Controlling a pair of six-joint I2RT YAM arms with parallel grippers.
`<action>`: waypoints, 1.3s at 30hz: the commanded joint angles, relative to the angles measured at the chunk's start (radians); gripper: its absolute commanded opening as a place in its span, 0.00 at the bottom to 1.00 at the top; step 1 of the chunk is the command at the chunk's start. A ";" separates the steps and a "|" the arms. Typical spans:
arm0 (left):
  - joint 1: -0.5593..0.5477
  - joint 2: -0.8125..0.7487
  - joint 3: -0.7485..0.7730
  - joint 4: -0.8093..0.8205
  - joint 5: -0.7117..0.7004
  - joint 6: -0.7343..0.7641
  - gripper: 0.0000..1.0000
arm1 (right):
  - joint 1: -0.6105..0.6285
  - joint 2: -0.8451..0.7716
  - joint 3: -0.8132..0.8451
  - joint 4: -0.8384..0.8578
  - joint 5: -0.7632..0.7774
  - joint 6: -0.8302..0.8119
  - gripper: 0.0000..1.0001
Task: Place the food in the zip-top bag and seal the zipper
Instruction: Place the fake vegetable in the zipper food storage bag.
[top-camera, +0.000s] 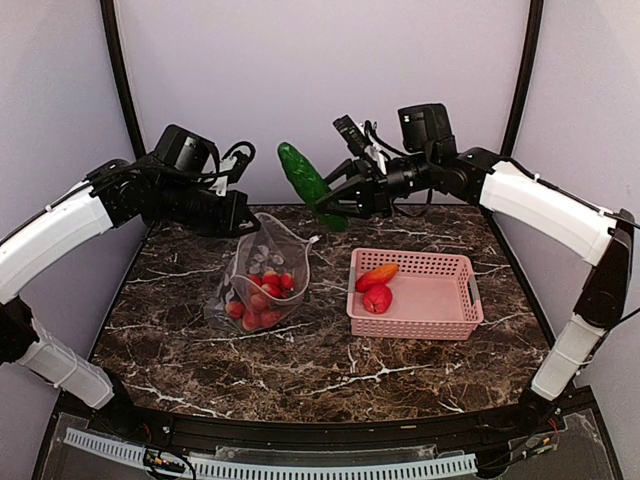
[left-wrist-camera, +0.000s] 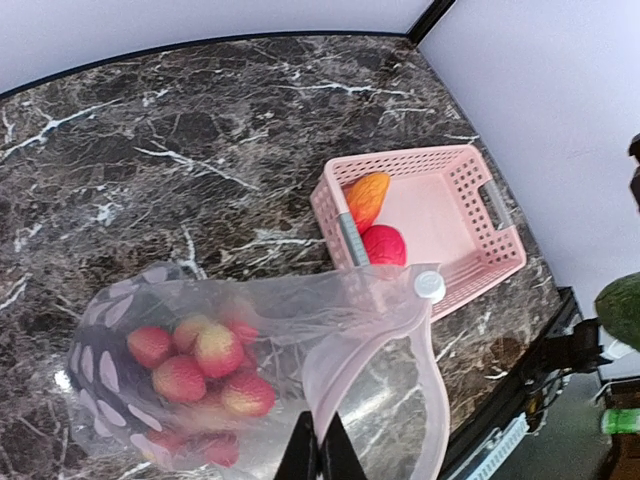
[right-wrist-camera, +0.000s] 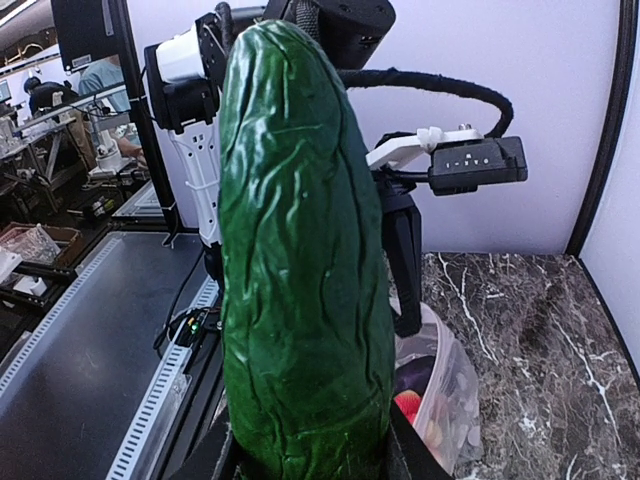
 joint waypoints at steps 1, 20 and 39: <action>-0.001 -0.064 -0.042 0.204 0.156 -0.171 0.01 | 0.026 0.019 0.094 0.101 -0.046 0.097 0.28; 0.007 -0.044 -0.081 0.196 0.122 -0.129 0.01 | 0.085 0.137 -0.005 0.160 0.032 0.058 0.54; 0.047 -0.109 -0.068 0.106 0.050 -0.048 0.01 | -0.051 -0.128 -0.088 -0.090 0.170 -0.131 0.64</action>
